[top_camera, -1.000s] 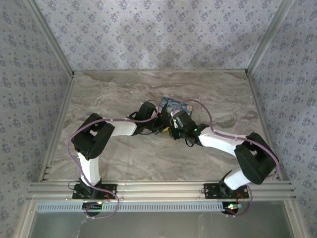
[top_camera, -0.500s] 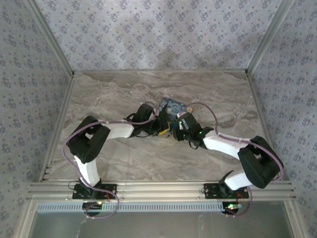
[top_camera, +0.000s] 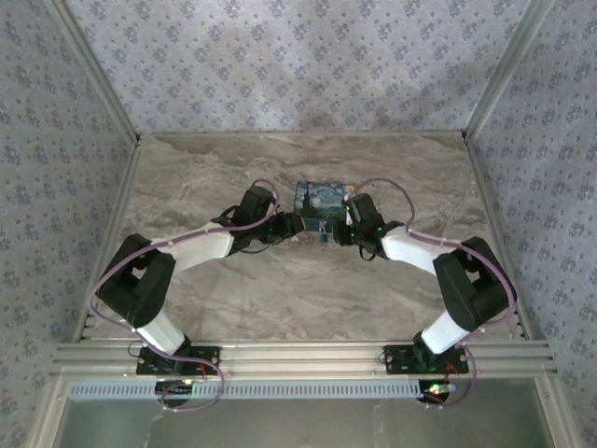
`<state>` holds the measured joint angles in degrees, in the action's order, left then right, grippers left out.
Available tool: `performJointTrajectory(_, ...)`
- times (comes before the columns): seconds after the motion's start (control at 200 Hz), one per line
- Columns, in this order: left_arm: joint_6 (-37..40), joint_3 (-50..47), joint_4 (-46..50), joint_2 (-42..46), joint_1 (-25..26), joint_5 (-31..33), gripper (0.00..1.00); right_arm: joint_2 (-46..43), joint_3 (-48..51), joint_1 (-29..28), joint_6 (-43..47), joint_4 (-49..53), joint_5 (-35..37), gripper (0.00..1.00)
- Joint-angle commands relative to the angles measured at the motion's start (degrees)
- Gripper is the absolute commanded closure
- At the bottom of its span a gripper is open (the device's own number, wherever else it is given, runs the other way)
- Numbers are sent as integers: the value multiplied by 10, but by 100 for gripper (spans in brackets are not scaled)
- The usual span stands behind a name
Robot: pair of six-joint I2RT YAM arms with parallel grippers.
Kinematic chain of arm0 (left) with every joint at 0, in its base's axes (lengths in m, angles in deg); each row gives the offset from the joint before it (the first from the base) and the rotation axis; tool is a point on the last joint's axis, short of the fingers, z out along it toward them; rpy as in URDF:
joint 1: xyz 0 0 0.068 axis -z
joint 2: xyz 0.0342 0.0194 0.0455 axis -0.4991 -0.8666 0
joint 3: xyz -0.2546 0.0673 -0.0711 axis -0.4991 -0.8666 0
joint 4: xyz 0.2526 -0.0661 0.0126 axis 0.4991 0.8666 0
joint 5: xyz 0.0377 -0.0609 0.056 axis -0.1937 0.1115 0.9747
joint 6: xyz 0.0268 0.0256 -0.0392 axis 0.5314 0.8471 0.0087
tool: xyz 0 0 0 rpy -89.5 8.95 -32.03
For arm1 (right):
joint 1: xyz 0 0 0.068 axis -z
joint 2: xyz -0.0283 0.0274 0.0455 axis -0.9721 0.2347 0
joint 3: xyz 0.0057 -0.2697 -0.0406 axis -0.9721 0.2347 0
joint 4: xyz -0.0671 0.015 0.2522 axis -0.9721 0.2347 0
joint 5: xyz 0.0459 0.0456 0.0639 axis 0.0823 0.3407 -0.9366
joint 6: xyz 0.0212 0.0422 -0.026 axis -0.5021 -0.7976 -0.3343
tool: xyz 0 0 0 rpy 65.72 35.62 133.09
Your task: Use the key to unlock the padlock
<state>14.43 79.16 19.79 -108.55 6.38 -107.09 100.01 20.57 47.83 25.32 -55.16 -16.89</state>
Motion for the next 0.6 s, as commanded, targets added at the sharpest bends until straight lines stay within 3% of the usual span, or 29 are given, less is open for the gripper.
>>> performJointTrajectory(0.0,30,8,42,16,-4,31,63,26,-42,14,15,-2,-8,68)
performJointTrajectory(0.165,42,1,47,28,-4,57,60,9,-46,10,24,17,-3,60)
performJointTrajectory(0.32,56,-37,10,57,-4,96,45,-35,-11,-20,29,36,21,57)
performJointTrajectory(0.595,64,-42,3,53,-7,96,44,-6,5,-71,25,34,75,53)
